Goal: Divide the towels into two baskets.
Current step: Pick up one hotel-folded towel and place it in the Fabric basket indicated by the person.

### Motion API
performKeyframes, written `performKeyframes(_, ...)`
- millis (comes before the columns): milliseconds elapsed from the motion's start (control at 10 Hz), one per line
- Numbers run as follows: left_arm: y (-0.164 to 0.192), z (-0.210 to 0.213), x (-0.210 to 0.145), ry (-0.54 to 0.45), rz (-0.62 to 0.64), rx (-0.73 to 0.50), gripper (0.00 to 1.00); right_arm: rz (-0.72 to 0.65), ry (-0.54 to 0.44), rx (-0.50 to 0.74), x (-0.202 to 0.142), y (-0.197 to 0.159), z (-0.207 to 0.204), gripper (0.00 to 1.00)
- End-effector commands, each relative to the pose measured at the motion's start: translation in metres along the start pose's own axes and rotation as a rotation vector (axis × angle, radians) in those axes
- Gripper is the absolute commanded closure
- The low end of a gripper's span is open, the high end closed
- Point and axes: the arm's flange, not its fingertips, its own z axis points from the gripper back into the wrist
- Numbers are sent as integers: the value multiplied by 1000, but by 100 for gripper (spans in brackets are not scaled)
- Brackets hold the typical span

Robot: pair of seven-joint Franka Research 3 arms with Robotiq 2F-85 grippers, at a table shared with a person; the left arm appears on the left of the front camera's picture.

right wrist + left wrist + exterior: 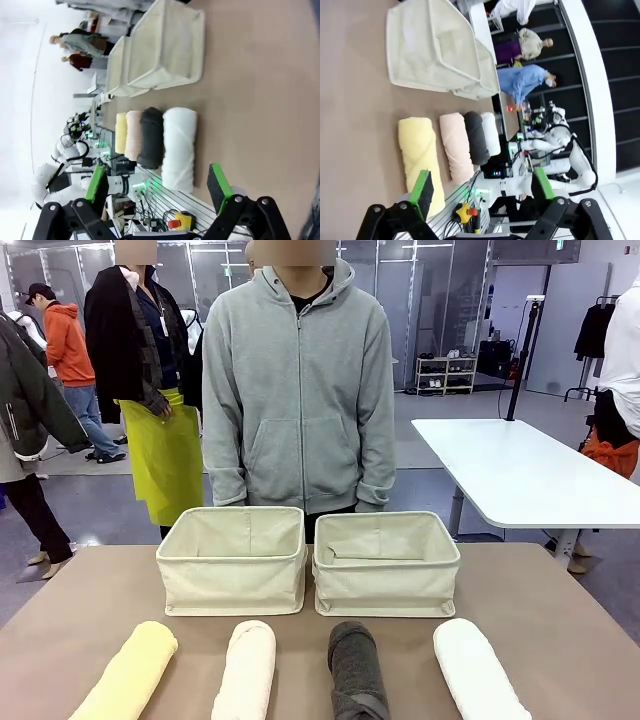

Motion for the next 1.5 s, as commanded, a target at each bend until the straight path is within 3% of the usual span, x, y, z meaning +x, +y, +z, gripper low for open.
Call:
performKeyframes(0, 3, 22, 1, -27, -23, 6, 0, 28, -1, -42, -3, 0, 27, 0)
performKeyframes(300, 1, 23, -1, -34, -4, 75, 0, 73, 12, -124, -8, 7, 29, 0)
performKeyframes(400, 6, 31, -5, -61, 7, 27, 0, 9, -25, -76, -7, -5, 44, 0)
performKeyframes(1400, 6, 31, -5, -61, 7, 27, 0, 9, -25, -76, -7, -5, 44, 0)
